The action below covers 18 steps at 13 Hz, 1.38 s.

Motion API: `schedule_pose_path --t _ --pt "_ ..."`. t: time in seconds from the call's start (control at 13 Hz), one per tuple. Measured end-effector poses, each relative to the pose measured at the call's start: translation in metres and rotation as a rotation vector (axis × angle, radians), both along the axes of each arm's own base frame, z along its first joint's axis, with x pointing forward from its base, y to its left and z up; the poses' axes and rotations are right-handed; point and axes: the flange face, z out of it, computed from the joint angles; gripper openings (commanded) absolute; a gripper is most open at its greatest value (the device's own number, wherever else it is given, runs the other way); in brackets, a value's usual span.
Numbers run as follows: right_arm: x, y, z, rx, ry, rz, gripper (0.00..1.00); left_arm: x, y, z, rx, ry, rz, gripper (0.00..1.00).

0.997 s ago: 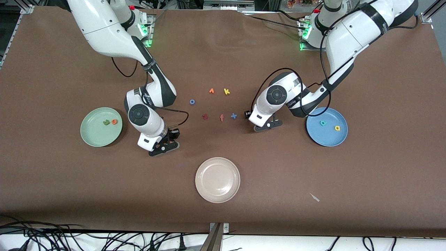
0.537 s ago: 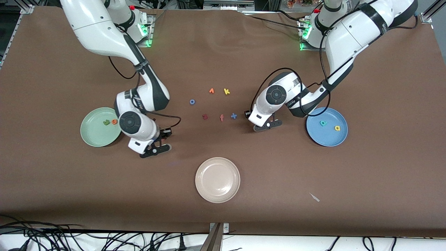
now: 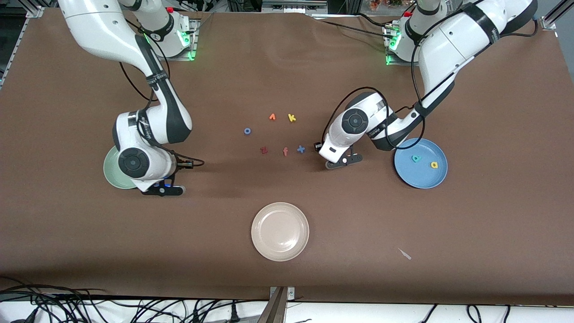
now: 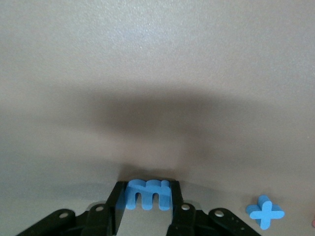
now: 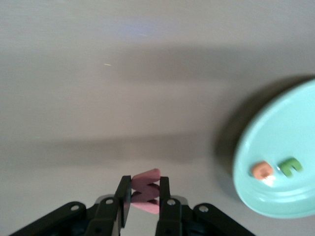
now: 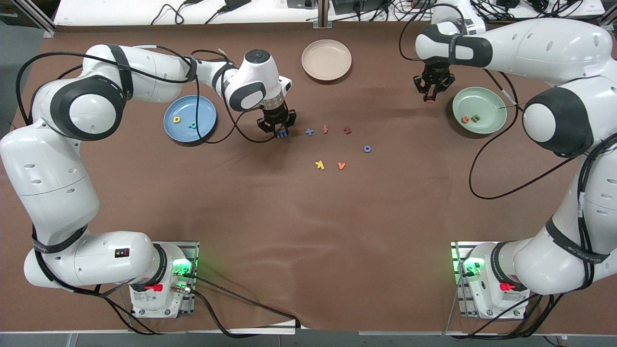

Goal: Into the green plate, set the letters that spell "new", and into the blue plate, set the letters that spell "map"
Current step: 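Carry w to green plate while the left gripper carries m to blue plate, then open both grippers, dropping w on green plate and m on blue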

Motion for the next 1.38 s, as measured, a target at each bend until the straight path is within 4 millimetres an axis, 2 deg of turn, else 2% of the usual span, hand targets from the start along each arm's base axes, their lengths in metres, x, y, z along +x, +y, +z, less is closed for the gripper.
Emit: schedule_pose_path --t 0.15,0.31,0.46,0.61,0.69,0.77,0.84,0.92,1.07,1.23,1.3,1.38 --pt "-0.005 -0.036 -0.002 -0.033 0.016 -0.054 0.01 0.010 0.012 0.004 0.023 0.008 0.017 0.32" --pt "-0.007 -0.069 -0.007 -0.061 0.030 -0.103 0.01 0.030 0.035 0.024 0.067 0.022 0.034 0.32" --pt "-0.008 -0.095 -0.009 -0.080 0.037 -0.131 0.02 0.050 0.070 0.060 0.078 0.039 0.025 0.32" --pt "-0.008 -0.121 -0.008 -0.086 0.043 -0.122 0.03 0.067 0.123 0.090 0.080 0.077 -0.003 0.32" --pt "-0.008 -0.137 -0.007 -0.085 0.047 -0.102 0.13 0.075 0.155 0.099 0.072 0.088 -0.019 0.32" --pt "-0.008 -0.153 -0.005 -0.082 0.052 -0.085 0.47 0.083 0.187 0.102 0.061 0.092 -0.036 0.32" --pt "-0.008 -0.167 -0.004 -0.076 0.055 -0.074 0.88 0.089 0.216 0.099 0.049 0.097 -0.056 0.32" --pt "-0.008 -0.177 -0.004 -0.071 0.058 -0.069 1.00 0.092 0.241 0.093 0.039 0.103 -0.076 0.32" --pt "-0.007 -0.181 -0.002 -0.067 0.055 -0.062 1.00 0.094 0.278 0.077 0.041 0.116 -0.107 0.33" --pt "-0.004 -0.171 0.004 -0.063 0.047 -0.049 1.00 0.095 0.283 0.061 0.026 0.107 -0.109 0.34" --pt "-0.004 -0.163 0.009 -0.060 0.059 -0.042 1.00 0.095 0.281 0.053 0.013 0.103 -0.109 0.42" --pt "-0.002 -0.154 0.016 -0.057 0.074 -0.034 1.00 0.094 0.280 0.045 0.010 0.103 -0.114 0.55"
